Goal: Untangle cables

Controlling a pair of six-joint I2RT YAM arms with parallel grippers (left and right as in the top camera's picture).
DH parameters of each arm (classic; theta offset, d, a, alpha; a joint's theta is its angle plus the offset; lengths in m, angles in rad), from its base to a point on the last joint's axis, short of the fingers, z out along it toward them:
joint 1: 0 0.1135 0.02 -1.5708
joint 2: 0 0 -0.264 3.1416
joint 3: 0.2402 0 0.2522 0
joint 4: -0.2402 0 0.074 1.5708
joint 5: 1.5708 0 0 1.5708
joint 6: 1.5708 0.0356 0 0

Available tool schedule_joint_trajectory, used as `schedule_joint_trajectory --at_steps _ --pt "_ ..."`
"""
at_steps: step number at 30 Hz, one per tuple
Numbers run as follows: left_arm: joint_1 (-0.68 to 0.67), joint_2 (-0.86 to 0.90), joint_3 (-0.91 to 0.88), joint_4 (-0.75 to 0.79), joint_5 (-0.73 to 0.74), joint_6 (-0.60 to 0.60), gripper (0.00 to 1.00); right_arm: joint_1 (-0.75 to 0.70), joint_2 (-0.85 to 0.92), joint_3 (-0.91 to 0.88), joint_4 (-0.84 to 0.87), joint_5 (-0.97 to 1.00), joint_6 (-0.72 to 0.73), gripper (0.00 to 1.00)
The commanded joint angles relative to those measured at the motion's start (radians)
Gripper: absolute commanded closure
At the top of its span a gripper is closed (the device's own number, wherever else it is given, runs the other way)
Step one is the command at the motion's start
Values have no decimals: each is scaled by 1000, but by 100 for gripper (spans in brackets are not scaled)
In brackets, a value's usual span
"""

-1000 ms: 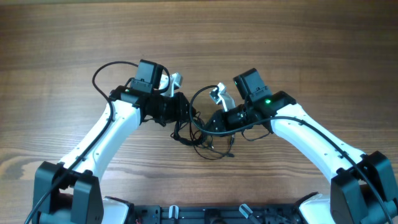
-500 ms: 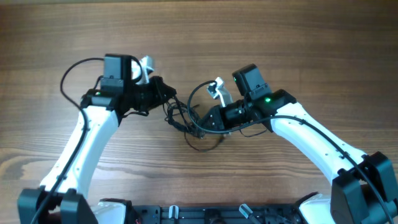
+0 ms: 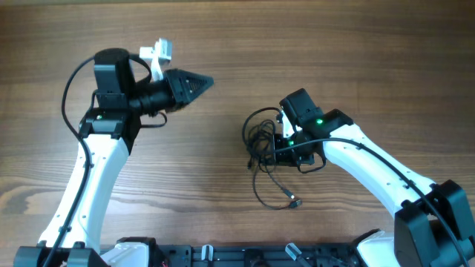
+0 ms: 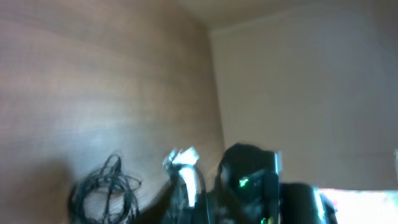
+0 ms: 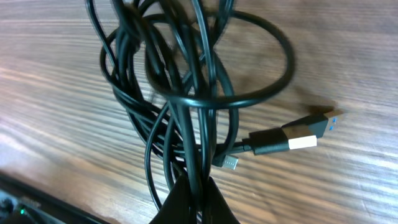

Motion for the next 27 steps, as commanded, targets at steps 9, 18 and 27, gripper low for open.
schedule_joint_trajectory --at_steps 9,18,27 --pt "-3 62 5 -257 -196 208 41 2 3 6 92 -517 -431 95" --pt "-100 178 5 -259 -196 274 46 2 3 6 92 -599 -510 96" --pt "-197 185 5 -266 -201 298 55 2 3 6 92 -594 -506 96"
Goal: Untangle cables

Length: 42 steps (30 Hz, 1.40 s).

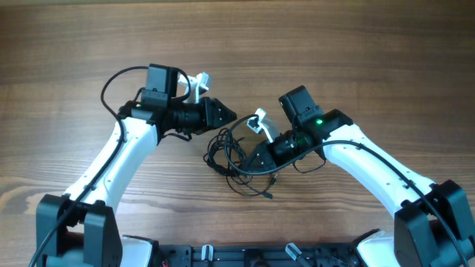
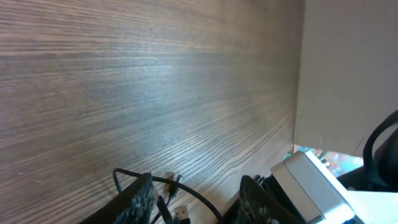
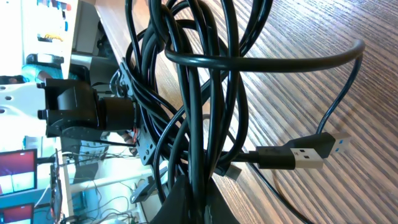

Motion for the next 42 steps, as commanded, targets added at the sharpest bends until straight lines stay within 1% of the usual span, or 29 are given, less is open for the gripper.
schedule_joint_trajectory --at_steps 1,3,5,9,11,13,15,19,21,23,25,27,29,32,34,36,38,39,40,42 --pt "-26 11 5 -23 -28 31 57 2 3 7 5 -42 -21 96" --pt "-36 11 5 -65 -92 31 60 2 3 7 5 -42 -21 96" --pt "-37 11 5 -78 -91 34 64 2 3 7 5 -42 -21 95" --pt "-40 11 5 -102 -92 35 76 2 3 7 5 -42 -21 96" --pt "-43 11 5 -113 -91 45 78 2 3 7 5 -42 -21 96" --pt "-51 11 5 -115 -91 53 89 2 3 7 5 -42 -21 96" --pt "-51 10 5 -116 -92 54 96 2 3 7 5 -42 -20 96" --pt "-29 6 7 -83 -91 53 96 2 3 7 0 21 17 96" --pt "24 -7 19 -58 -91 32 96 2 3 7 -4 107 64 96" --pt "90 -32 26 -5 -89 -41 96 2 3 7 -15 229 147 96" --pt "151 -61 26 61 -53 -124 96 2 3 7 -23 303 218 96" --pt "189 -78 26 121 11 -203 96 2 3 7 -29 343 281 96" --pt "188 -79 26 157 88 -243 96 2 3 7 -29 348 344 96" --pt "151 -79 25 142 108 -234 96 2 3 7 -30 340 366 96" --pt "128 -76 25 112 99 -181 95 2 3 7 -28 288 300 96" --pt "111 -76 25 59 84 -144 82 2 3 7 -20 239 263 96" --pt "100 -76 25 0 64 -93 78 2 3 7 10 187 260 96" --pt "98 -76 25 -37 22 -71 77 2 3 7 38 119 234 95" --pt "100 -76 25 -74 -55 -65 77 2 3 7 68 37 209 95" --pt "106 -76 25 -111 -133 -54 75 2 3 7 81 -6 198 96"
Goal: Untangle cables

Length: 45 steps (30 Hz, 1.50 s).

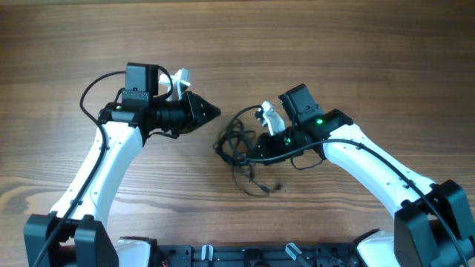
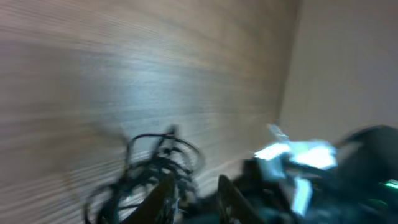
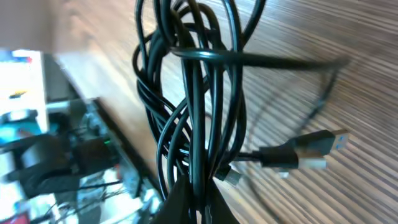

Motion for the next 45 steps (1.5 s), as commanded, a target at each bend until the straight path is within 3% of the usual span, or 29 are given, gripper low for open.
schedule_joint_trajectory --at_steps 1,4,9,13,15,17,21,28,31,34,42,45 --pt "8 -10 14 -45 -146 68 72 2 3 6 15 -200 -92 96" --pt "8 -10 14 -47 -150 68 64 2 3 6 21 -330 -167 96" --pt "8 -10 14 -68 -225 56 65 2 3 6 74 -425 -175 95" --pt "30 -10 14 -107 -278 -119 66 2 3 6 296 -429 33 96" --pt "68 -10 14 -72 -176 -173 66 0 3 6 523 -483 209 96" --pt "90 -10 14 -7 -48 -168 65 0 3 6 645 -534 305 96" --pt "158 -10 14 137 204 -179 68 -4 3 6 757 -528 443 96" --pt "356 -10 14 145 255 -305 71 -77 3 6 761 -455 560 96" --pt "367 -3 14 171 281 -308 71 -104 3 6 765 -439 595 96" --pt "369 55 14 283 439 -312 74 -118 3 6 828 -523 626 96" --pt "360 205 14 479 703 -372 75 -118 3 6 1410 -718 934 96" --pt "338 205 14 609 771 -447 75 -118 3 6 1481 -718 948 96"
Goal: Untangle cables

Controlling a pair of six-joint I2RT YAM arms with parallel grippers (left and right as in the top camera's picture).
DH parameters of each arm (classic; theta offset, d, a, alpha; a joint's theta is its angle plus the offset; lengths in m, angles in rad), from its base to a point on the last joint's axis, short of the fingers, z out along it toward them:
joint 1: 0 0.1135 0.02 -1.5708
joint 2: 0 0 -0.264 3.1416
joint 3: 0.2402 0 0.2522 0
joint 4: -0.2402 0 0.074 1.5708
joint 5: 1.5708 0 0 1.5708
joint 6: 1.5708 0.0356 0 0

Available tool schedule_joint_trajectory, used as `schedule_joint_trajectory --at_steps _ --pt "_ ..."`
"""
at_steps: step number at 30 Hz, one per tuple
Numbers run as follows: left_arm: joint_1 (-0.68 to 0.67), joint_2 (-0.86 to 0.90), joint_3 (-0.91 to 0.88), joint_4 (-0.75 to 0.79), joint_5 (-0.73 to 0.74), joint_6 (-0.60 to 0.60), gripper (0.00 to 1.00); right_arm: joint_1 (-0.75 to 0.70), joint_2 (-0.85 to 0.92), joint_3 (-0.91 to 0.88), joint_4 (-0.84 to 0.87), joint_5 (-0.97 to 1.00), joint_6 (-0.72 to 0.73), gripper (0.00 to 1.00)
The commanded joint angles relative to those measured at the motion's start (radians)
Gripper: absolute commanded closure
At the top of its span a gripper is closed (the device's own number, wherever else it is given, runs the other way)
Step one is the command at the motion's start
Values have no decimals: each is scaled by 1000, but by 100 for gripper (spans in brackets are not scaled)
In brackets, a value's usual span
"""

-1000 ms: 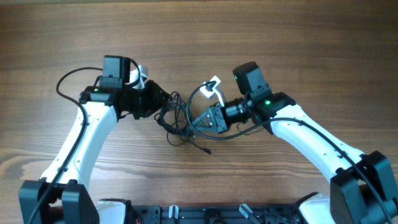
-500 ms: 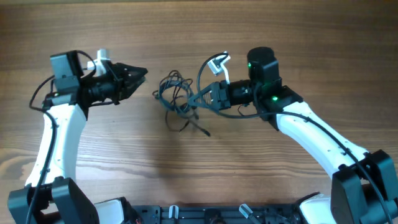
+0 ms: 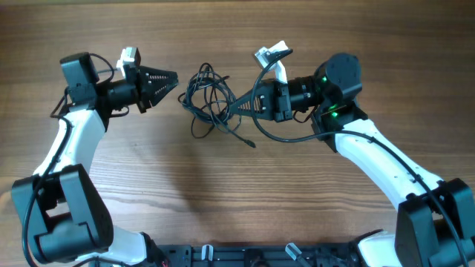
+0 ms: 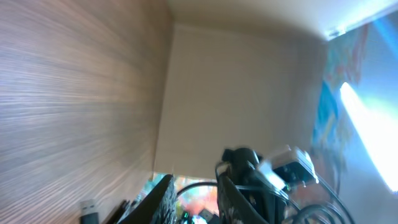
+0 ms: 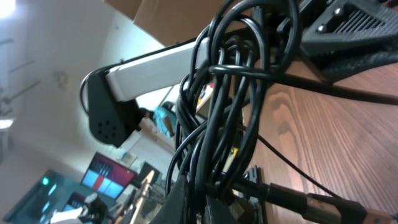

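Note:
A tangled bundle of black cables (image 3: 205, 93) hangs over the far middle of the table, with one loose end (image 3: 251, 142) trailing toward the front. My right gripper (image 3: 233, 109) points left and is shut on the bundle's strands; in the right wrist view several loops (image 5: 231, 106) rise from the closed fingers (image 5: 186, 198). My left gripper (image 3: 175, 76) points right, just left of the bundle, and is open with nothing between its fingers (image 4: 163, 198). A USB plug (image 4: 88, 209) shows beside it.
The wooden table (image 3: 334, 222) stretches all round. A black rail (image 3: 245, 256) with the arm bases runs along the front edge. Both arms reach in from the front corners, the right arm's white link (image 3: 378, 159) crossing the right half.
My right gripper has carried the bundle from the table's middle to the far middle and now points left. My left gripper has pulled back to the far left and faces the bundle.
At first my right gripper was shut on the bundle lying right of centre, with the left gripper far off. Then the left gripper stood open against the bundle, which was further left. Later the two were apart, and now the bundle is held further back.

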Motion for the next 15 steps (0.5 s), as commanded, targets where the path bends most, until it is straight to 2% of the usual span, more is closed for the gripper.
schedule_joint_trajectory --at_steps 1,3,6,15 --pt "-29 -3 10 116 123 -106 75 0 -1 14 32 -49 31 96" --pt "-57 -3 9 237 123 -180 75 -2 10 14 27 -47 -13 96" --pt "-92 -3 9 341 123 -251 76 -23 42 14 -4 -3 45 96" --pt "-110 -3 9 352 123 -252 81 -225 251 14 -3 20 366 96"
